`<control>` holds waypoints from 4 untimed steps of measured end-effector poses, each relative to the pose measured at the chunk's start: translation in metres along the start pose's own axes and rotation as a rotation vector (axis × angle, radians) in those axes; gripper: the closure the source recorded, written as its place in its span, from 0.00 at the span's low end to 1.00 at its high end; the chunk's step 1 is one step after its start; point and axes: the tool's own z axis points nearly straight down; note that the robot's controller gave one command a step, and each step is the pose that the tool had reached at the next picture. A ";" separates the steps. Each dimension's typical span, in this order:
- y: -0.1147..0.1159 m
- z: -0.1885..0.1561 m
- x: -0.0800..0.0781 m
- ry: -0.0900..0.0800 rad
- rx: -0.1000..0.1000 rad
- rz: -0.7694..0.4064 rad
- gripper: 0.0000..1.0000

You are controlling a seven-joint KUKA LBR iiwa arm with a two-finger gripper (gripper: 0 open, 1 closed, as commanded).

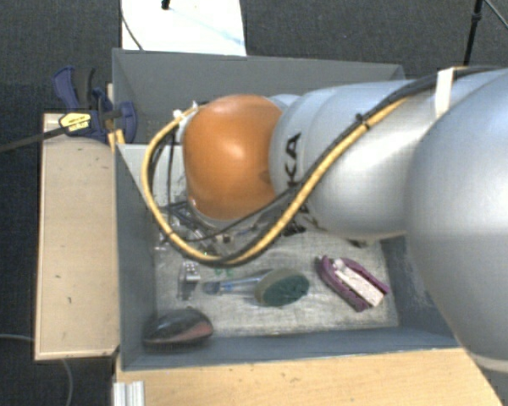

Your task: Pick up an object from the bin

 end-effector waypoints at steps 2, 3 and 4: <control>-0.111 0.106 -0.012 -0.009 0.001 -0.102 0.00; -0.107 0.104 -0.013 -0.014 -0.003 -0.099 1.00; -0.206 -0.041 -0.030 -0.014 0.004 -0.312 1.00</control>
Offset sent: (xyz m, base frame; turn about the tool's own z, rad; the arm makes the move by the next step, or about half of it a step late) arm 0.0004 -0.0521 -0.1076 -0.0847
